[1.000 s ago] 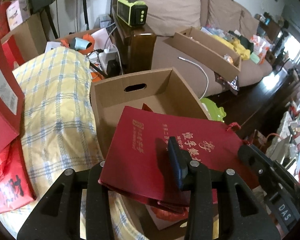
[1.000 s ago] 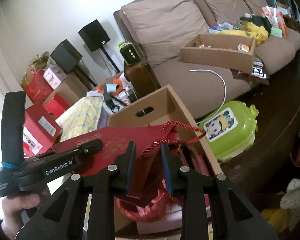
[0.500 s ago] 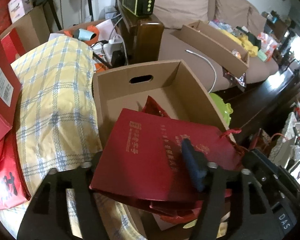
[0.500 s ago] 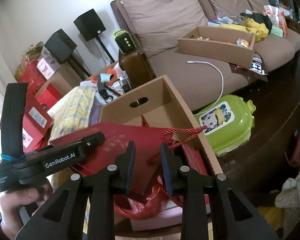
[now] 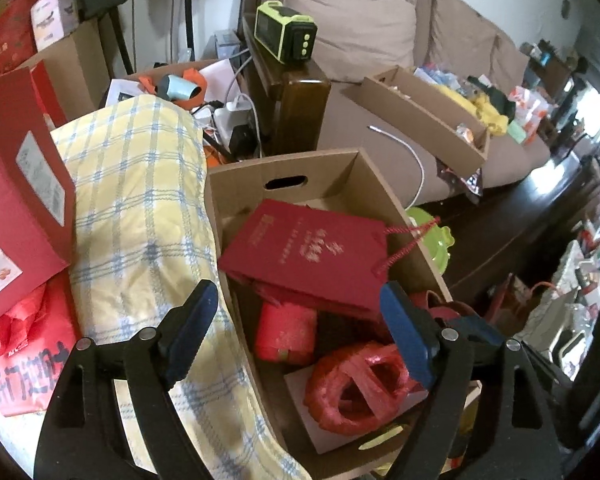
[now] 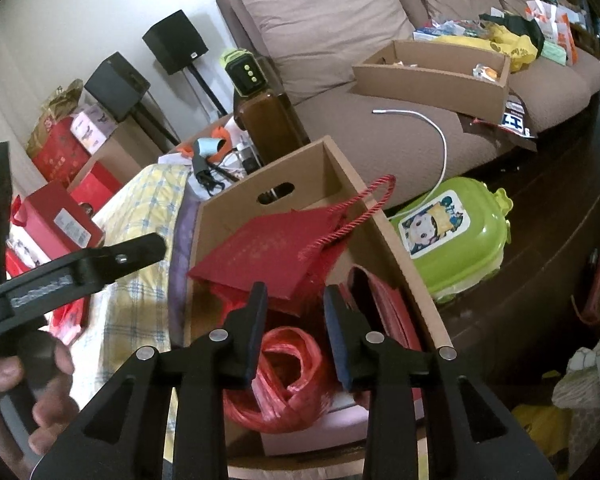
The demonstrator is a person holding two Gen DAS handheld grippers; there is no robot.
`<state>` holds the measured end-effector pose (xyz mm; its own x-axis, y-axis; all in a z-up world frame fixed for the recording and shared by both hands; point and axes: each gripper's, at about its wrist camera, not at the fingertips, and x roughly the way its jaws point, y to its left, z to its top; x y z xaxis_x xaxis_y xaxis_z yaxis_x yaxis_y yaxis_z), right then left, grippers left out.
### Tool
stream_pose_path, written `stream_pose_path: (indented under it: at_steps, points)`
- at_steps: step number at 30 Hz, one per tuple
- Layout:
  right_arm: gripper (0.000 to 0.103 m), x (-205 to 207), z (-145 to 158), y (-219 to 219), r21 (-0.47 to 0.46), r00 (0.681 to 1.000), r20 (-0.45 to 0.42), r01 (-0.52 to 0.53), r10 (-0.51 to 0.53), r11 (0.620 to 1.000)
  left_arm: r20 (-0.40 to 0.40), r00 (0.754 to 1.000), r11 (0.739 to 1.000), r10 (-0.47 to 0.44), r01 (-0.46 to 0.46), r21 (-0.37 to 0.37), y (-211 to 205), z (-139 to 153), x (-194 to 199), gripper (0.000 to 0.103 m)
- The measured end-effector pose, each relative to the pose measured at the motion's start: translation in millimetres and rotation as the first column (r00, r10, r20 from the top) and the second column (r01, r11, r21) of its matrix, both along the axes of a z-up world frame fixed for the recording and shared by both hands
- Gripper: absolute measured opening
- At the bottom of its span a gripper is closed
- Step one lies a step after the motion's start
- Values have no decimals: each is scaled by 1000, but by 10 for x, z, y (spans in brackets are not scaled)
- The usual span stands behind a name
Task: Organize objects
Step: 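Withdraw both grippers from the box and turn toward the plaid table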
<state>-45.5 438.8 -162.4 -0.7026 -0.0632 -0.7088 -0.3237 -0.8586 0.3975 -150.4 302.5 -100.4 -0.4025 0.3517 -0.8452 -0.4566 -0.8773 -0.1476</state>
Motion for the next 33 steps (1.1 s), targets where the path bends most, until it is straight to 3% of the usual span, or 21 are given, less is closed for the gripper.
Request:
stream_pose_path:
  at_steps: [7,14,23,26,29,30,33]
  points:
    - [32,14,-8,12,-5,1000,3,5,-5,1000,3,999,999,46,-46,14,-213,20,125,81]
    - [37,18,-16,6,0,1000,9,8,-8,1000,-97,992,997,79,-79,6,-521,78,444,81]
    - [43,29,-28,2,7,1000,13,14,-14,1000,-174,963,977,205,-191,92,-1022,527,312,81]
    - [45,40,-34,4,8,1000,11,15,-15,1000,-224,942,967,249,-229,113,-1224,691,270,81]
    - [47,48,-41,-5,10,1000,15,18,-19,1000,-354,884,952,306,-288,106,-1448,874,271,81]
    - [47,55,-51,-17,12,1000,18,19,-19,1000,-409,852,944,327,-316,96,-1539,936,272,82]
    - [48,78,-80,-77,21,999,29,13,-14,1000,-481,788,916,384,-389,94,-1818,1065,246,92]
